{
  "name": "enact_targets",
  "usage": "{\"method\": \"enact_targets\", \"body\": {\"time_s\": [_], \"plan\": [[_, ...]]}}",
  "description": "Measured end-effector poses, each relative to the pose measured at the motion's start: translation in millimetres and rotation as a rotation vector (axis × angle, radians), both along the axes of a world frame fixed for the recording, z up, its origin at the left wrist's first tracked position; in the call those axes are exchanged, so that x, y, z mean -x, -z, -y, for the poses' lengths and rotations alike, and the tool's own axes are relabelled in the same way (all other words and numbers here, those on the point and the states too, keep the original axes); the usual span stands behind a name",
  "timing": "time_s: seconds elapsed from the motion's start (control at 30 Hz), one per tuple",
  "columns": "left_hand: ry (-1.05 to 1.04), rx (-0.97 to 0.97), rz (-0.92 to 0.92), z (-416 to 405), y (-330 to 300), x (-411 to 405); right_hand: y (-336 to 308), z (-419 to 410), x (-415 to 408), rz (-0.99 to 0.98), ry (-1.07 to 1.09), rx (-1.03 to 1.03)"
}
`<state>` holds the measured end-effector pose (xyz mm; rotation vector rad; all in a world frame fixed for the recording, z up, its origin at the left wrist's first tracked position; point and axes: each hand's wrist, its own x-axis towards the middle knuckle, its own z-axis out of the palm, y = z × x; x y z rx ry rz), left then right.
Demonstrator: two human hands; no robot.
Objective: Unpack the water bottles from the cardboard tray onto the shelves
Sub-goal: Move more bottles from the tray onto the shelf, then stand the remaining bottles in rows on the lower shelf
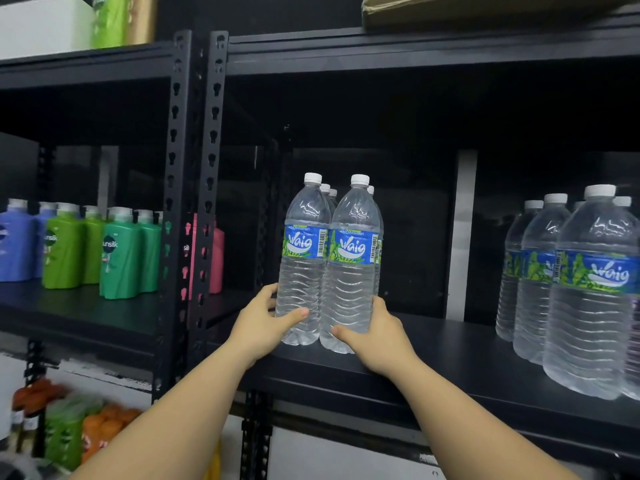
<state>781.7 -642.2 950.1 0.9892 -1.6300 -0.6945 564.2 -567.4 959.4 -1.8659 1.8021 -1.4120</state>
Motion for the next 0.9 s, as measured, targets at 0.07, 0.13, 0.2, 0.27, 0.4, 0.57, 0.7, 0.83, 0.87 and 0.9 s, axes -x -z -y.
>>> {"method": "enact_targets", "body": {"time_s": [0.07, 0.13, 0.2, 0.27, 0.4, 0.57, 0.7, 0.83, 0.87, 0.9], "plan": [[-0.028, -0.006, 0.029, -4.5, -1.8, 1.7, -1.2, -2.2, -0.4, 0.003, 0.006, -0.009], [-0.062, -0.012, 0.067, -12.0, -4.3, 2.6, -2.6, -4.5, -0.6, 0.000, 0.014, -0.023], [-0.121, -0.014, 0.100, -14.6, -4.7, 4.9, -4.2, -8.7, 0.1, -0.025, 0.029, -0.030], [-0.198, -0.020, 0.130, -24.8, -4.9, 7.7, -4.2, -15.8, 3.1, -0.050, 0.044, -0.018], [-0.304, 0.126, 0.177, -57.8, 8.6, 11.7, 2.0, -45.2, 10.4, -0.128, 0.071, 0.038], [-0.321, 0.306, 0.312, -106.4, 41.5, 18.7, 30.8, -92.7, 20.6, -0.217, 0.050, 0.134], [-0.277, 0.325, 0.399, -152.7, 77.9, 30.6, 66.7, -140.8, 35.1, -0.257, -0.025, 0.150], [-0.242, 0.246, 0.476, -194.4, 122.2, 46.3, 115.9, -180.9, 58.3, -0.291, -0.066, 0.025], [-0.237, 0.218, 0.502, -204.7, 135.3, 50.4, 130.0, -190.5, 64.8, -0.295, -0.073, -0.020], [-0.235, 0.185, 0.525, -215.1, 149.1, 54.7, 144.2, -200.6, 71.4, -0.295, -0.077, -0.071]]}}
